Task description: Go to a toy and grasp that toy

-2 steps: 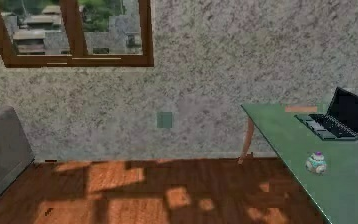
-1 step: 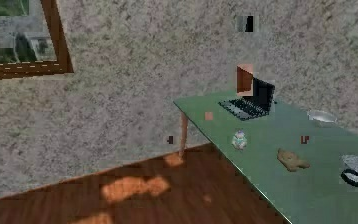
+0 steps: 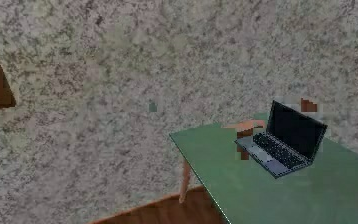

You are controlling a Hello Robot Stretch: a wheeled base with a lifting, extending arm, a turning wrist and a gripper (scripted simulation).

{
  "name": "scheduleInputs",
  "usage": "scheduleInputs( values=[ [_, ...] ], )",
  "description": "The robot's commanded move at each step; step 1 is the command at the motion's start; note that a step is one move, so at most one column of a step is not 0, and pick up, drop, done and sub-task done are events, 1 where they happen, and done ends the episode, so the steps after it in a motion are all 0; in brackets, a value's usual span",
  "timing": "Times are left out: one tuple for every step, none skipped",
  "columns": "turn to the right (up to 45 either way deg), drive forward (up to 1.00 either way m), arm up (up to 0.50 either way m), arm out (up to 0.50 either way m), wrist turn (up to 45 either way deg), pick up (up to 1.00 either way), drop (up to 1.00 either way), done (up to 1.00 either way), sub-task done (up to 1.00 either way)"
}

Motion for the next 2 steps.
scheduleInputs(
  values=[
    [-42.0,0.00,0.00,0.00,0.0,0.00,0.00,0.00,0.00],
    [0.0,0.00,0.50,0.00,0.0,0.00,0.00,0.00,0.00]
  ],
)
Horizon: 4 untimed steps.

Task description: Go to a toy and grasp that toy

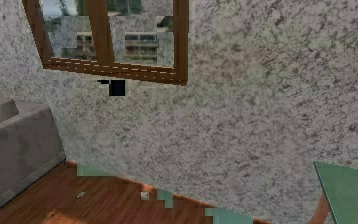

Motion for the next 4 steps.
scheduleInputs(
  values=[
    [0.0,0.00,0.30,0.00,0.0,0.00,0.00,0.00,0.00],
    [0.0,0.00,0.00,0.24,0.0,0.00,0.00,0.00,0.00],
    [0.0,0.00,0.00,0.00,45.0,0.00,0.00,0.00,0.00],
    [0.0,0.00,0.00,0.00,45.0,0.00,0.00,0.00,0.00]
  ],
)
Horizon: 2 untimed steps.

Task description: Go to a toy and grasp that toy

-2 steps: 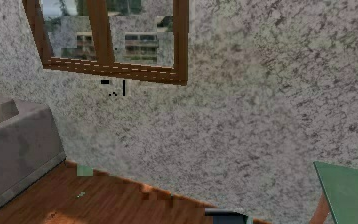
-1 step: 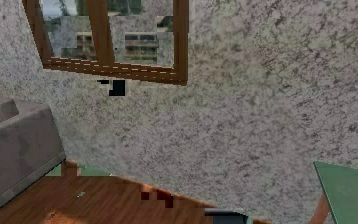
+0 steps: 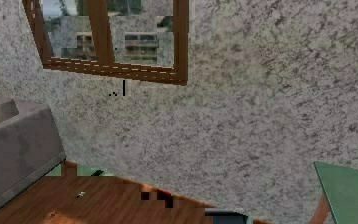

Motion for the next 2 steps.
scheduleInputs(
  values=[
    [0.0,0.00,0.00,0.00,45.0,0.00,0.00,0.00,0.00],
    [0.0,0.00,0.00,0.00,9.0,0.00,0.00,0.00,0.00]
  ],
)
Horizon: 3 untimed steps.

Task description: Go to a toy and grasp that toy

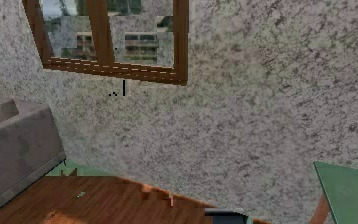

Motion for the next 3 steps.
scheduleInputs(
  values=[
    [0.0,0.00,-0.30,0.00,0.0,0.00,0.00,0.00,0.00],
    [0.0,0.00,0.00,0.00,0.0,1.00,0.00,0.00,0.00],
    [0.0,0.00,0.10,0.00,0.0,0.00,0.00,0.00,0.00]
  ],
)
